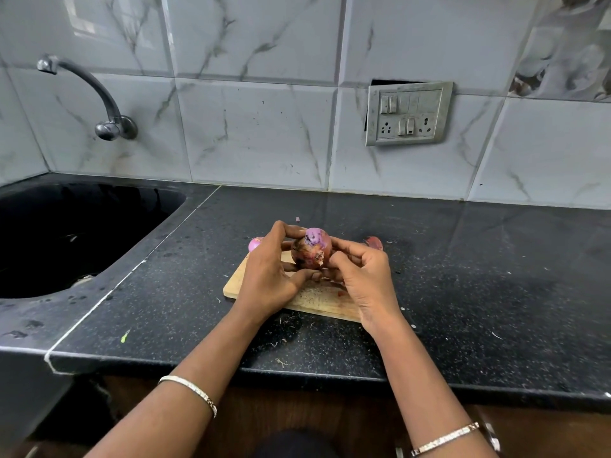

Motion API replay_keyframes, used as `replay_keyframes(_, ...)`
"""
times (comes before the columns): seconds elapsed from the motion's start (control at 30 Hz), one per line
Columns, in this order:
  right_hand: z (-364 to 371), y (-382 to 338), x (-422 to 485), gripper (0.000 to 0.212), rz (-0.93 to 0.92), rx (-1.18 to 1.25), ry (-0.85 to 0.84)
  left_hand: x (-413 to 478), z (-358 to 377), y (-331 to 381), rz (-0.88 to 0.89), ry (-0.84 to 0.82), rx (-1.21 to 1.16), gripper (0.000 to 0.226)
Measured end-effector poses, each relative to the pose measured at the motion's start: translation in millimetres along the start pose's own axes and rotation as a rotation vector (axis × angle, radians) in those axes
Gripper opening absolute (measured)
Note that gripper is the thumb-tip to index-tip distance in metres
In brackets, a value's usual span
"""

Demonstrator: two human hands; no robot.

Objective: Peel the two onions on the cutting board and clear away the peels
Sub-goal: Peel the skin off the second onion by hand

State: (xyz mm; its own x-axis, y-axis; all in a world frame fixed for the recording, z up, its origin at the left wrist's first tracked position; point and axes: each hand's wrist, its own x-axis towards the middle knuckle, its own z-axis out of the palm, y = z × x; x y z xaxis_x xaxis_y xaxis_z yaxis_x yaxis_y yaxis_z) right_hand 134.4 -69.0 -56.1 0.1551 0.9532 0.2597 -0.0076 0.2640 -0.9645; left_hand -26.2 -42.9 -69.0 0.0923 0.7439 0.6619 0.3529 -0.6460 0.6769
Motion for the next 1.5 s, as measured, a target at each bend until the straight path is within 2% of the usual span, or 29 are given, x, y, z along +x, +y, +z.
replay_keyframes(0.13, 1, 1, 2, 0.036, 0.031, 0.022, -0.007, 0, 1, -1, 0.011, 0.000, 0.009, 0.063)
replay_keyframes(0.2, 1, 2, 3, 0.039, 0.027, 0.016, -0.001, -1, 2, 0, 0.017, -0.004, 0.002, 0.063)
replay_keyframes(0.43, -2, 0, 2, 0.013, 0.009, 0.060, 0.040, -2, 2, -2, 0.037, -0.044, 0.029, 0.063)
replay_keyframes(0.67, -3, 7, 5, 0.019, -0.033, -0.061, 0.129, -2, 1, -3, 0.029, -0.031, 0.033, 0.064)
replay_keyframes(0.8, -1, 6, 2, 0.020, -0.013, -0.062, 0.085, -1, 2, -4, 0.028, -0.020, 0.042, 0.066)
replay_keyframes(1.0, 0, 7, 1, 0.029, -0.077, -0.130, 0.071, -2, 3, -4, 0.044, -0.014, 0.082, 0.060)
replay_keyframes(1.17, 0, 5, 0, 0.006, -0.148, -0.201, 0.064, -2, 2, -10, 0.073, -0.022, 0.139, 0.062)
replay_keyframes(1.3, -5, 10, 6, 0.011, -0.254, -0.388, 0.144, -2, 2, -11, 0.070, -0.012, 0.133, 0.062)
replay_keyframes(1.5, -3, 14, 3, 0.020, -0.281, -0.413, 0.159, -1, 1, -7, 0.048, 0.008, 0.072, 0.064)
